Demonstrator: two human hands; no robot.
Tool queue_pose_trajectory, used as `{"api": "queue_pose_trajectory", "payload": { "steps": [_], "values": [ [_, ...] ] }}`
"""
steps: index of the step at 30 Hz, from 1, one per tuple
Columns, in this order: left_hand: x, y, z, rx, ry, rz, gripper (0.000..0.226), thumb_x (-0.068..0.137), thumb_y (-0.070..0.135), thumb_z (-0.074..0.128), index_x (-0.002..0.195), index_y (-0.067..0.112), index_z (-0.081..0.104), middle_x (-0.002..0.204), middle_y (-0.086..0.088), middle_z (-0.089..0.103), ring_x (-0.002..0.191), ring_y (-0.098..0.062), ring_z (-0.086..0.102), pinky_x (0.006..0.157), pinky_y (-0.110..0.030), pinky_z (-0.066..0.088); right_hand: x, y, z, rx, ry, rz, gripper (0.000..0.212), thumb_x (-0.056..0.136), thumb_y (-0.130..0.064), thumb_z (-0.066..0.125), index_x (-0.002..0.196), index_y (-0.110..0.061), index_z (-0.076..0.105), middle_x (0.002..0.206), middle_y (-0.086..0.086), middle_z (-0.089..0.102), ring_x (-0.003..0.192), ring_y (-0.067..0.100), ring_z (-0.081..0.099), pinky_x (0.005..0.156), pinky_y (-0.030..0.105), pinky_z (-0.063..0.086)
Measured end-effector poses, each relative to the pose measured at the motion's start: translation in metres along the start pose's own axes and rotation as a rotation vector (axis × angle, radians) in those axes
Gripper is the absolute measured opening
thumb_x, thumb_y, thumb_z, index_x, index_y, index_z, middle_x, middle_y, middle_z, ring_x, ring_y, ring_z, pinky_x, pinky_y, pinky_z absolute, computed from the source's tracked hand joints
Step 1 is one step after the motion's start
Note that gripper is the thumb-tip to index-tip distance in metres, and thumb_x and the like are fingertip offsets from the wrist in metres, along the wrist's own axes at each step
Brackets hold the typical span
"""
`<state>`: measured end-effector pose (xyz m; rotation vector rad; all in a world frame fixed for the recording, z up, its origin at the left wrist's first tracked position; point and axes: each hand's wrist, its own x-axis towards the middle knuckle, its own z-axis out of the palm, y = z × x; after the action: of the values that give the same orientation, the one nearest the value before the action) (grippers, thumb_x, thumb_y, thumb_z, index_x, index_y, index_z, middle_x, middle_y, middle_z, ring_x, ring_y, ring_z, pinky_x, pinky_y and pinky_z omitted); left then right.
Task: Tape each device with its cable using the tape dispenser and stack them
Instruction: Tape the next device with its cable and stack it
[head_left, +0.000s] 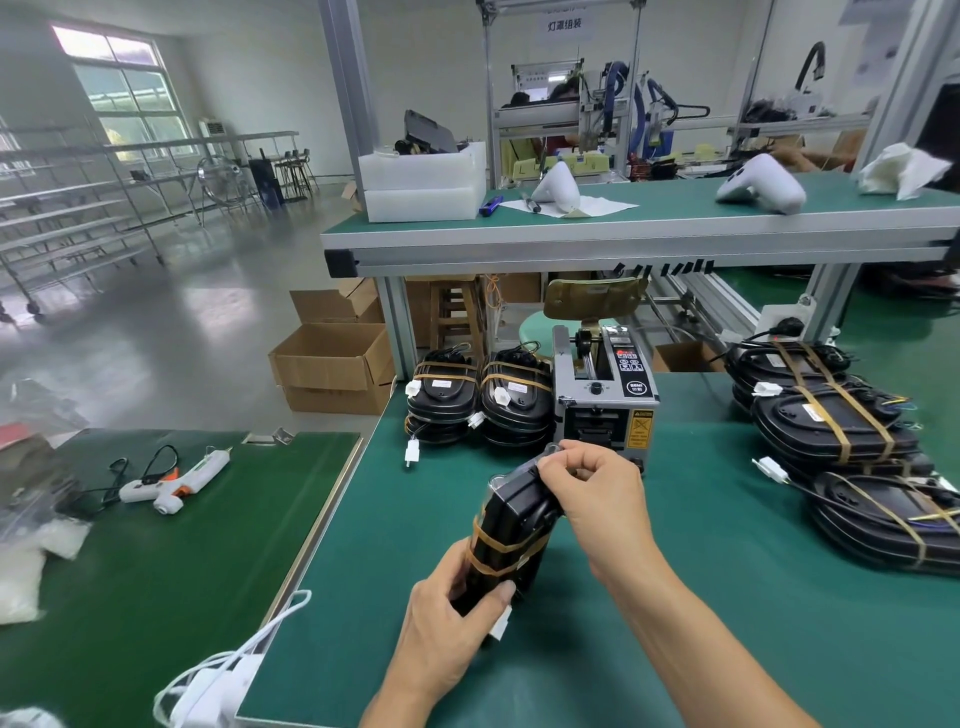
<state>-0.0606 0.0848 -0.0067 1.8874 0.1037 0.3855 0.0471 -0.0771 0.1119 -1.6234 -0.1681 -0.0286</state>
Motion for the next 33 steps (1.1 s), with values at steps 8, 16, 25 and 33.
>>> {"api": "queue_pose_trajectory", "payload": {
  "steps": [8, 16, 25, 33],
  "values": [
    [0.000, -0.002, 0.000, -0.001, -0.010, -0.012, 0.046, 0.092, 0.047, 0.078, 0.136, 0.041, 0.065, 0.120, 0.011, 0.079, 0.114, -0.014, 0.074, 0.100, -0.034, 0.057, 0.004, 0.003, 0.002, 0.079, 0.043, 0.096, 0.009, 0.086, -0.012, 0.077, 0.087, -0.021, 0.074, 0.087, -0.010, 0.075, 0.088, 0.012, 0.069, 0.077, 0.030, 0.055],
    [0.001, -0.002, 0.000, -0.005, -0.008, -0.002, 0.048, 0.093, 0.045, 0.079, 0.138, 0.040, 0.064, 0.122, 0.010, 0.079, 0.116, -0.014, 0.074, 0.099, -0.022, 0.055, 0.006, 0.011, 0.001, 0.165, 0.003, 0.075, 0.010, 0.090, -0.029, 0.080, 0.099, -0.027, 0.075, 0.093, -0.003, 0.077, 0.088, 0.012, 0.071, 0.081, 0.032, 0.058],
    [0.002, -0.006, 0.000, 0.009, -0.011, -0.003, 0.046, 0.093, 0.044, 0.078, 0.137, 0.040, 0.065, 0.120, 0.011, 0.079, 0.113, -0.012, 0.074, 0.095, -0.018, 0.054, 0.010, 0.017, -0.001, 0.136, 0.003, 0.062, 0.005, 0.097, -0.030, 0.072, 0.096, -0.032, 0.076, 0.094, -0.006, 0.078, 0.095, 0.017, 0.072, 0.090, 0.041, 0.059],
    [0.002, -0.007, 0.001, 0.005, -0.008, -0.008, 0.046, 0.092, 0.045, 0.079, 0.136, 0.041, 0.065, 0.121, 0.013, 0.079, 0.114, -0.010, 0.074, 0.095, -0.016, 0.053, 0.010, 0.020, -0.004, 0.087, -0.058, -0.001, 0.016, 0.094, -0.021, 0.075, 0.100, -0.036, 0.075, 0.105, -0.001, 0.075, 0.105, 0.022, 0.069, 0.095, 0.044, 0.058]
  ]
}}
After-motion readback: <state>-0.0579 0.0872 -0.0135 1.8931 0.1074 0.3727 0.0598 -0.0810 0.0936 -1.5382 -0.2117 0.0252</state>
